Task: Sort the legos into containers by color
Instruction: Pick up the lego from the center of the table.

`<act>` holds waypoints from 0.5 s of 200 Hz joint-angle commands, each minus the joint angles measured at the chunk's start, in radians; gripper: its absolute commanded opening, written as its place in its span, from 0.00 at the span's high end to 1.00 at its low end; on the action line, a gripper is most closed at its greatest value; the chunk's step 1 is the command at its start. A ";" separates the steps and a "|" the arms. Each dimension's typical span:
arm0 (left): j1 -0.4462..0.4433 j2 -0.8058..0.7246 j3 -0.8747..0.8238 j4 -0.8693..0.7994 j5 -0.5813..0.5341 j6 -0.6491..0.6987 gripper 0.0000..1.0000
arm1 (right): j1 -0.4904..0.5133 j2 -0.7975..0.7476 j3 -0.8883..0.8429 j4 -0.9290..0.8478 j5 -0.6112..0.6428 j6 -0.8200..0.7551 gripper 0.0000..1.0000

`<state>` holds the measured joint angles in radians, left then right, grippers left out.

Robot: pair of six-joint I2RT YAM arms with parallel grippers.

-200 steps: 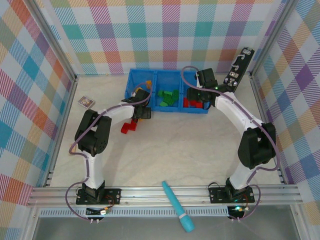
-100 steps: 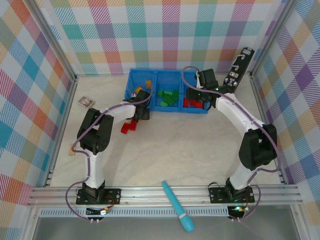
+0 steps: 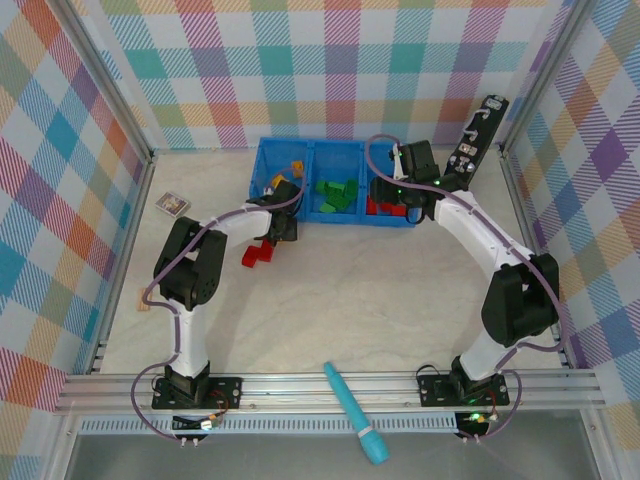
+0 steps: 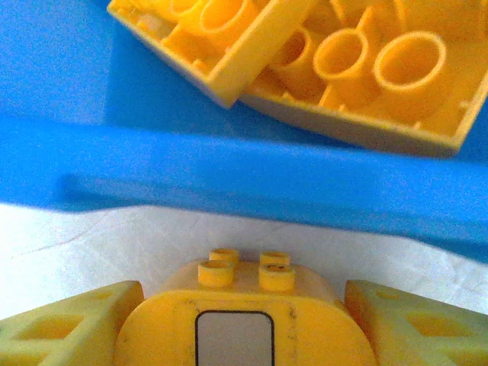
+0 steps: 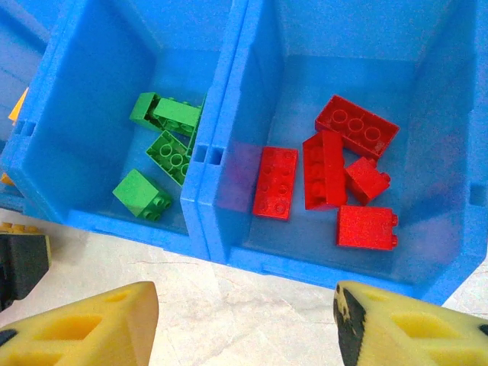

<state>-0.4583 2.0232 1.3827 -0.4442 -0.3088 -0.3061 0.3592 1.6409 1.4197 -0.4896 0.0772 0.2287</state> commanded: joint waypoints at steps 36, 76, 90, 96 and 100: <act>-0.032 -0.157 -0.047 -0.084 -0.021 0.018 0.33 | -0.007 -0.028 -0.008 0.025 -0.028 0.032 0.36; -0.036 -0.258 -0.029 -0.102 -0.037 0.027 0.34 | -0.007 -0.035 -0.011 0.018 -0.033 0.037 0.36; -0.035 -0.281 -0.004 -0.094 -0.043 0.030 0.34 | -0.007 -0.038 -0.017 0.017 -0.036 0.040 0.36; -0.036 -0.288 0.006 -0.084 -0.048 0.033 0.34 | -0.006 -0.041 -0.019 0.017 -0.036 0.039 0.36; -0.036 -0.290 0.013 -0.075 -0.051 0.034 0.34 | -0.007 -0.043 -0.023 0.018 -0.037 0.042 0.36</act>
<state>-0.4885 1.7786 1.3468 -0.5224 -0.3237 -0.2939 0.3592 1.6405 1.4189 -0.4892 0.0616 0.2539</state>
